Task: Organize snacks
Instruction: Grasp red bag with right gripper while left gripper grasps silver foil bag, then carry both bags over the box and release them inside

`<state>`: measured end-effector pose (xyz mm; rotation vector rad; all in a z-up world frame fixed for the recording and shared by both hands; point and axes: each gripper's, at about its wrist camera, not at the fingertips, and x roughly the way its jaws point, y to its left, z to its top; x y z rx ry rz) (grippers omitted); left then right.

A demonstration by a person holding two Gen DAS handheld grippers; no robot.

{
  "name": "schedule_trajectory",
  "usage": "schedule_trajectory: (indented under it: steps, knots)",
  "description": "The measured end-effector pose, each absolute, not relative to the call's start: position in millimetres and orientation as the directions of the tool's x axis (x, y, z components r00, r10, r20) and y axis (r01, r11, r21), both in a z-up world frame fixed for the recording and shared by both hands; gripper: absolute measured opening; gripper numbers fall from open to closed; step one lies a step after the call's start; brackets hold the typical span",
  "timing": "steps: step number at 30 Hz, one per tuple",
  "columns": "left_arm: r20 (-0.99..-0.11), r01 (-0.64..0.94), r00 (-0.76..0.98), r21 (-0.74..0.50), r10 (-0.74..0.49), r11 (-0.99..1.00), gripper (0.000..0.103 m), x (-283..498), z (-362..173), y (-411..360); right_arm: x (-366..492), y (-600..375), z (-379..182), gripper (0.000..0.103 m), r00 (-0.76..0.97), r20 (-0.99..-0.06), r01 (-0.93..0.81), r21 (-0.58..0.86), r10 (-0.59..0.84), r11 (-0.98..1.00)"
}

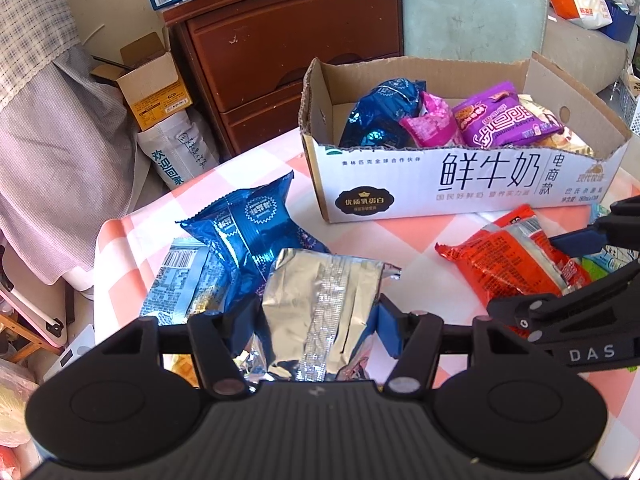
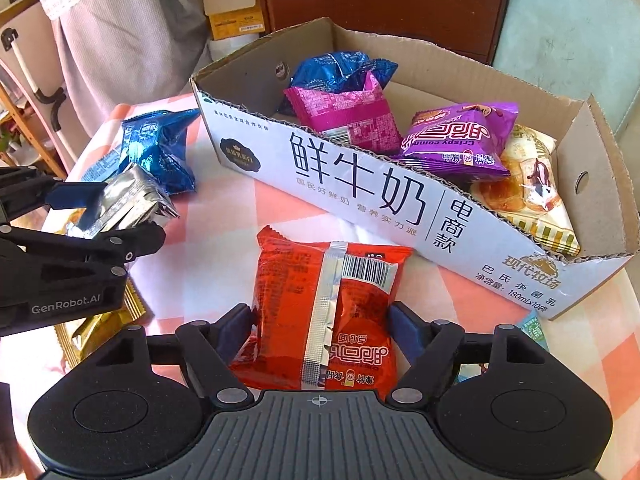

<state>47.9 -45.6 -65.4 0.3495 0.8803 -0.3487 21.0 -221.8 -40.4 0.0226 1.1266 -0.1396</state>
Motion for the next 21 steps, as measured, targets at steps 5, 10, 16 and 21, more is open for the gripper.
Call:
schedule_trajectory:
  steps: [5,10,16,21]
  knots:
    - [-0.787,0.422,0.6,0.156,-0.146,0.893,0.06,47.8,-62.6,-44.0,21.2,-215.2,-33.5,0.054,0.454,-0.888,0.087,-0.036,-0.071,0.996]
    - [-0.761,0.399,0.635,0.18,-0.129,0.899,0.06,46.8,-56.8,-43.0,17.3,-209.4,-23.0,0.054,0.491,-0.869,0.051,-0.043,-0.063,0.998]
    - [-0.724,0.375,0.68,0.202,-0.12,0.905,0.06,44.5,-46.2,-41.5,10.7,-205.6,-5.0,0.054,0.559,-0.826,0.035,-0.068,-0.076,0.997]
    - [-0.681,0.346,0.723,0.212,-0.116,0.914,0.06,43.2,-32.2,-40.3,5.9,-203.9,8.9,0.054,0.61,-0.788,0.04,-0.076,-0.084,0.996]
